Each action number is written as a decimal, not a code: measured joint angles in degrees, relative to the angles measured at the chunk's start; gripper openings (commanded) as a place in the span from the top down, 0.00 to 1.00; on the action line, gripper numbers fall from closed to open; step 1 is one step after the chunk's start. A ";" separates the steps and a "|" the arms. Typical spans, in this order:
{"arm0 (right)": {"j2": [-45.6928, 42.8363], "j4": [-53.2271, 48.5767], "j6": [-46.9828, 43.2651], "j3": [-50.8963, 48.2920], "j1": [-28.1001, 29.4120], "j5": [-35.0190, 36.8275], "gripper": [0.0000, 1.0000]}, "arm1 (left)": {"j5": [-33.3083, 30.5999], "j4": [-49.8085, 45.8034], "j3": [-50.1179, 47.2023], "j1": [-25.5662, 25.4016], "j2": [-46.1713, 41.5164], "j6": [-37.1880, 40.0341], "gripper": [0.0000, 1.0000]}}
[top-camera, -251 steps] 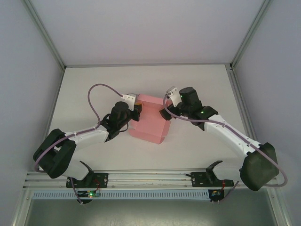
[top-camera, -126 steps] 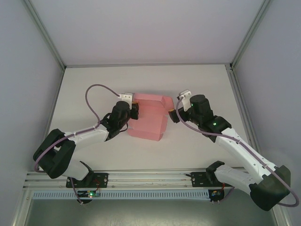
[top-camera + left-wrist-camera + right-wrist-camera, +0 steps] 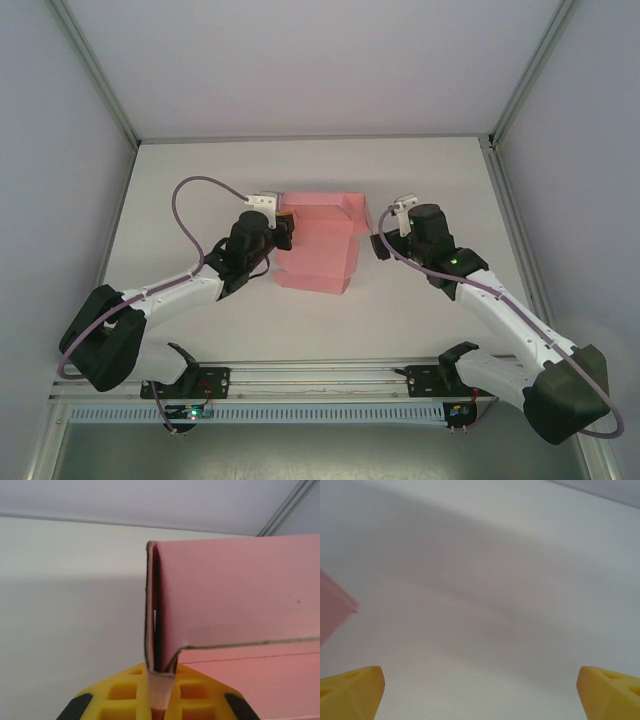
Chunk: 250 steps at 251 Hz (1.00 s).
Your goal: Assemble paper box
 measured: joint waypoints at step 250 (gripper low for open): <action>-14.29 3.58 -1.20 -4.24 -13.64 -20.28 0.11 | 0.35 -1.95 0.00 1.81 1.01 -2.03 1.00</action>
